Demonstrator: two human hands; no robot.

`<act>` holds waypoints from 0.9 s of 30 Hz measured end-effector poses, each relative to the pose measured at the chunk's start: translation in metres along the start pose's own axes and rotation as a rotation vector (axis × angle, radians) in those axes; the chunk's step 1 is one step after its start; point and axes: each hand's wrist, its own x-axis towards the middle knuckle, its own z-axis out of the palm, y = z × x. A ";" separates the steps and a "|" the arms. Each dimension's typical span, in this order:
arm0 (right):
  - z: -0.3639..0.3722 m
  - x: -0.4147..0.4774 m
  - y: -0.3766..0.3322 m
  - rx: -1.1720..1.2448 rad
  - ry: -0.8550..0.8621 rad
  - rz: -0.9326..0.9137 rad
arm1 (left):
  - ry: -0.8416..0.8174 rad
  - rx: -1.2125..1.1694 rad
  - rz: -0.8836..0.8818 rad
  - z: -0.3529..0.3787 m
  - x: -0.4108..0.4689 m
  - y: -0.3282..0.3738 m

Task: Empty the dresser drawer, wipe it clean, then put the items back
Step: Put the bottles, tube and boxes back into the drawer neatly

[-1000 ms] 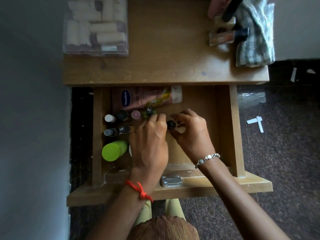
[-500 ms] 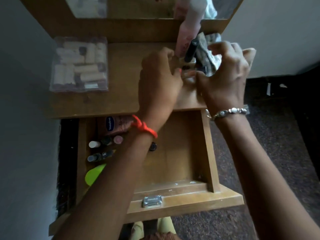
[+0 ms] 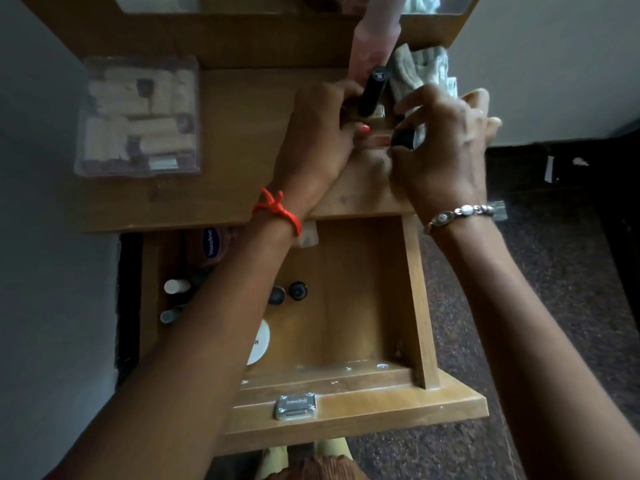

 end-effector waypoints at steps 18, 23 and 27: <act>0.038 -0.107 -0.001 0.477 -0.296 -0.093 | -0.257 0.212 0.017 -0.044 -0.123 -0.054; 0.073 -0.115 0.009 0.426 -0.273 -0.095 | -0.216 0.395 -0.036 -0.033 -0.126 -0.055; 0.086 -0.116 0.012 0.424 -0.276 -0.099 | -0.167 0.455 -0.040 -0.031 -0.117 -0.050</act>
